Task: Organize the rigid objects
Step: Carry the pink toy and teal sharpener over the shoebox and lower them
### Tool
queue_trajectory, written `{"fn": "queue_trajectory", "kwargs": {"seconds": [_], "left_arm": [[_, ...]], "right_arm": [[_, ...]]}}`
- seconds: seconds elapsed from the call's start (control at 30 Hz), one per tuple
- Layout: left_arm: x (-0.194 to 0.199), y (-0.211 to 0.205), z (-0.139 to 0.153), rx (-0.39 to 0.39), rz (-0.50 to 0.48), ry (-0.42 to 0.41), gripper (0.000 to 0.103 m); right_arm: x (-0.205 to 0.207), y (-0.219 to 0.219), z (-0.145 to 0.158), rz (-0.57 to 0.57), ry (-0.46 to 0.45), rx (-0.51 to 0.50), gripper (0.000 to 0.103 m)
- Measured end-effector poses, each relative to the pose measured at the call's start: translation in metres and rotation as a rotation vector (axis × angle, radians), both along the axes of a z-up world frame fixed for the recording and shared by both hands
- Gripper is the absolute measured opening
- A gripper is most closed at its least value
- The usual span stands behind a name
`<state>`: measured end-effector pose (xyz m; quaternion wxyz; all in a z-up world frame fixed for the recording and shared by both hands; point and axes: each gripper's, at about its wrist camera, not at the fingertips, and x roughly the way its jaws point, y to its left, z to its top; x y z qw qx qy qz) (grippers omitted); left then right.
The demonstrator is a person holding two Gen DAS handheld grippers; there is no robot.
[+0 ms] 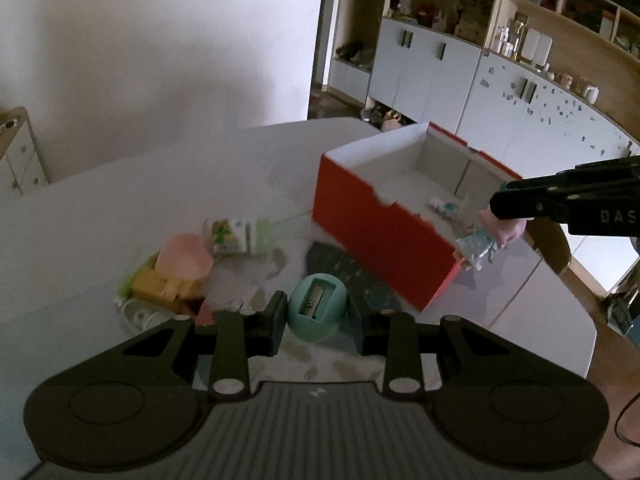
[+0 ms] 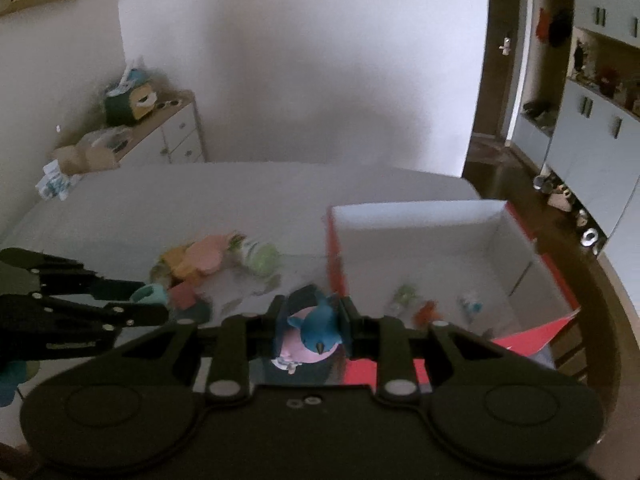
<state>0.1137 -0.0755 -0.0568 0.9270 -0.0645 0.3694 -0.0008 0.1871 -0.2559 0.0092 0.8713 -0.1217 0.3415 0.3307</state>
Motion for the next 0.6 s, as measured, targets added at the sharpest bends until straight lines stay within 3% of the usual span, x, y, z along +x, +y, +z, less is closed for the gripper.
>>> {"fn": "queue_trajectory", "kwargs": {"seconds": [0.6], "left_arm": [[0.088, -0.070, 0.015, 0.040, 0.024, 0.000, 0.032]], "right_arm": [[0.090, -0.070, -0.009, -0.015, -0.005, 0.008, 0.027]]}}
